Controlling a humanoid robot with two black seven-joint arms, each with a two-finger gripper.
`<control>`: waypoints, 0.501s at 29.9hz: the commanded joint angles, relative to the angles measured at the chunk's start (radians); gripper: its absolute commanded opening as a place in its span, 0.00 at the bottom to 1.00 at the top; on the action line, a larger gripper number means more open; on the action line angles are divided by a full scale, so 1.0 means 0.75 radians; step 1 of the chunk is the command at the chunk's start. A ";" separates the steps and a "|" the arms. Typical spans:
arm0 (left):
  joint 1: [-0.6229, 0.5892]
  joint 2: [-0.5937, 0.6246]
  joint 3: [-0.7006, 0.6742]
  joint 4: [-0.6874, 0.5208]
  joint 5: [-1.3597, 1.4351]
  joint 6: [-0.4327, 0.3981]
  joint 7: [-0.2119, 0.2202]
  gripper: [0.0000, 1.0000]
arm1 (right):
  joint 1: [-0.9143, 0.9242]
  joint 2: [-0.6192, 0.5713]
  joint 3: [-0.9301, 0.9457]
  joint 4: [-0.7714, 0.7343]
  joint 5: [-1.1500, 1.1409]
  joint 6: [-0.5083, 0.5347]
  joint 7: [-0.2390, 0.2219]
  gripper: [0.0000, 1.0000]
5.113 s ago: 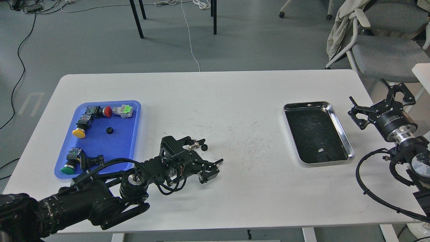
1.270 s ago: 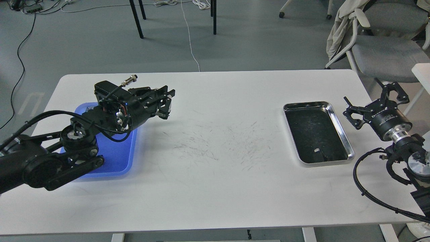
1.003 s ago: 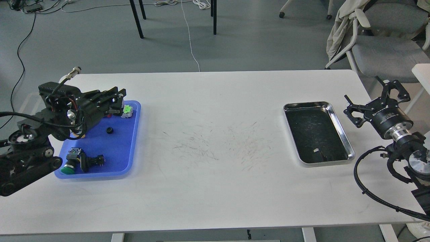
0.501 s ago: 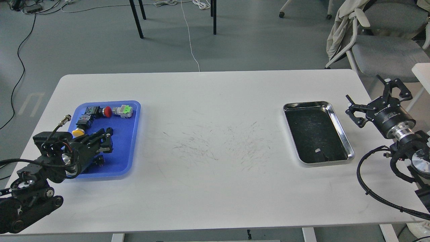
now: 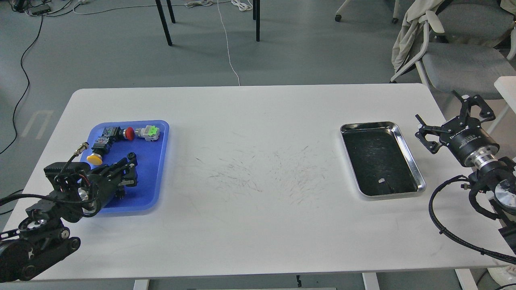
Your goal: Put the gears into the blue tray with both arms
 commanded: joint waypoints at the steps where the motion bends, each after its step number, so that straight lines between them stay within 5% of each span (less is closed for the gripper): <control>1: -0.006 0.023 -0.021 -0.007 -0.014 0.001 -0.001 0.98 | 0.010 0.001 0.001 0.000 0.000 0.000 0.000 0.96; 15: -0.280 0.037 -0.215 0.083 -0.567 -0.003 -0.017 0.98 | 0.051 0.021 -0.020 -0.006 0.000 0.000 0.002 0.99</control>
